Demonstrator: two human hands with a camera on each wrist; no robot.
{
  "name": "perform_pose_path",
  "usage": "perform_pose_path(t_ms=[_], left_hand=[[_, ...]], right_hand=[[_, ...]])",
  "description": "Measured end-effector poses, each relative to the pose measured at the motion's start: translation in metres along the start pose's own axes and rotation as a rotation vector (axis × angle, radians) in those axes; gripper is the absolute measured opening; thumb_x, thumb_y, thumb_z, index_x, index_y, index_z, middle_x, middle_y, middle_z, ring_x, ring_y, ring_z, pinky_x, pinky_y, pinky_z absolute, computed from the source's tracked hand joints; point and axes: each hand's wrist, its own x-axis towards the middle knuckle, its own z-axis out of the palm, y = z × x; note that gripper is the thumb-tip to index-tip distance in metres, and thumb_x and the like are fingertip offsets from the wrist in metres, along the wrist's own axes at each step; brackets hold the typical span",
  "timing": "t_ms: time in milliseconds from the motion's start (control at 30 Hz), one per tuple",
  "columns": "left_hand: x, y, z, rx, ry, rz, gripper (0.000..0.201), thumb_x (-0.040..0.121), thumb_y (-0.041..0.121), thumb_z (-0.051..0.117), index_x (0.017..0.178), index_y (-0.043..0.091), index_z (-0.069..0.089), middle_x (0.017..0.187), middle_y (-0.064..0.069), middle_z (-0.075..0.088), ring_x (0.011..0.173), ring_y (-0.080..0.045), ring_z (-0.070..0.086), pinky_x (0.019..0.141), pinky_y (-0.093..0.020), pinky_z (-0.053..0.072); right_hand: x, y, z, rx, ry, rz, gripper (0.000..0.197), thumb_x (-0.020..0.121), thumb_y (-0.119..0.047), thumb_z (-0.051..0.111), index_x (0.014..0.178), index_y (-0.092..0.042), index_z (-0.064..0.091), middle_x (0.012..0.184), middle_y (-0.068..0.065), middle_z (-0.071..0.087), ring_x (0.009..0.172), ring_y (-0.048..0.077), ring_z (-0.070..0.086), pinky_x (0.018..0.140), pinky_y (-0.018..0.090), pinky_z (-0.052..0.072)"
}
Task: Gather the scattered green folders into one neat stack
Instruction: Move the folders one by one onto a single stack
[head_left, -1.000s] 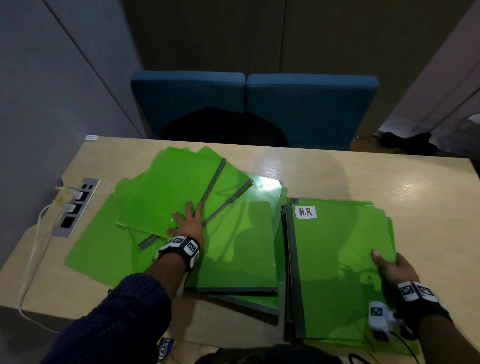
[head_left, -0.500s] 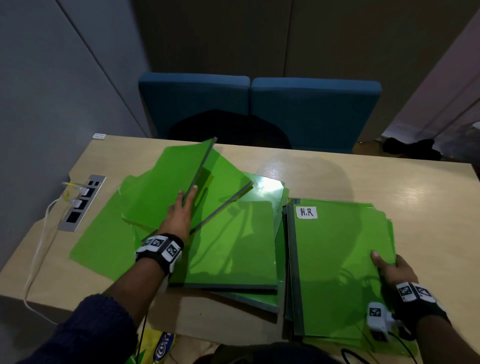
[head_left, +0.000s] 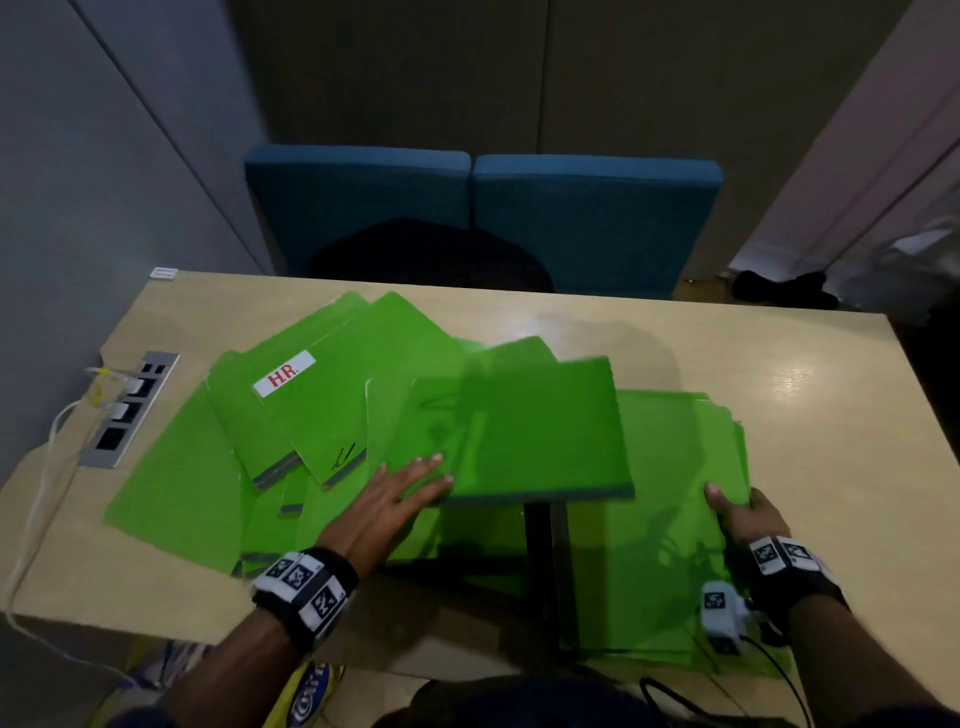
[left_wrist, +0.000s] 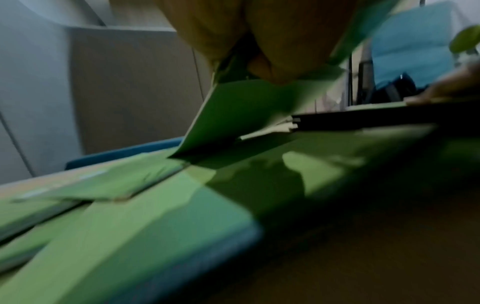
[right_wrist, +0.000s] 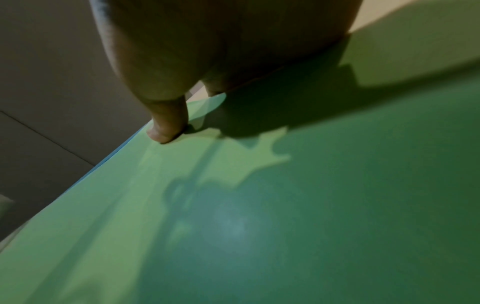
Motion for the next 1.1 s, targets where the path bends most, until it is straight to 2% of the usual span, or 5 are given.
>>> perform_pose_path(t_ms=[167,267,433,733,1100], left_hand=[[-0.019,-0.023,0.040,-0.190,-0.289,-0.151,0.098,0.081,0.001,0.065,0.137,0.063,0.014,0.155,0.019,0.002,0.148,-0.027,0.015,0.116,-0.062,0.018],[-0.020,-0.012,0.033,-0.238,-0.156,-0.405,0.072,0.079,0.061,0.061,0.142,0.044,0.032,0.156,0.018,0.006,0.147,-0.013,0.007,0.119,-0.053,0.008],[-0.001,0.000,0.032,-0.461,0.017,-0.985,0.101,0.071,0.064,0.070,0.148,0.014,0.027,0.155,-0.012,0.025,0.141,-0.033,0.025,0.112,-0.051,0.030],[0.027,-0.013,0.030,-0.619,-0.045,-1.233,0.125,0.041,0.053,0.092,0.141,0.008,0.033,0.143,-0.021,0.042,0.128,-0.041,0.046,0.102,-0.052,0.045],[0.039,-0.047,0.081,-0.632,-0.042,-1.367,0.156,0.012,0.098,0.055,0.125,-0.010,0.047,0.125,-0.027,0.056,0.108,-0.042,0.059,0.088,-0.049,0.054]], right_hand=[[0.002,0.006,0.001,-0.038,0.014,-0.016,0.048,0.086,-0.049,0.069,0.118,-0.014,0.060,0.105,0.016,0.069,0.089,0.037,0.067,0.088,0.050,0.055],[0.002,0.007,-0.001,-0.044,0.002,-0.023,0.043,0.088,-0.048,0.068,0.114,-0.015,0.058,0.102,0.015,0.068,0.084,0.034,0.066,0.084,0.047,0.055],[0.004,0.007,-0.002,-0.081,0.005,-0.029,0.045,0.088,-0.046,0.068,0.117,-0.012,0.060,0.103,0.017,0.069,0.082,0.034,0.066,0.083,0.046,0.055],[0.005,0.006,-0.004,-0.101,-0.007,-0.047,0.049,0.091,-0.044,0.065,0.124,-0.008,0.059,0.097,0.015,0.064,0.073,0.028,0.061,0.075,0.037,0.049],[0.007,0.011,-0.006,-0.098,-0.022,-0.095,0.047,0.090,-0.045,0.065,0.120,-0.010,0.062,0.096,0.016,0.066,0.081,0.034,0.064,0.078,0.038,0.051]])
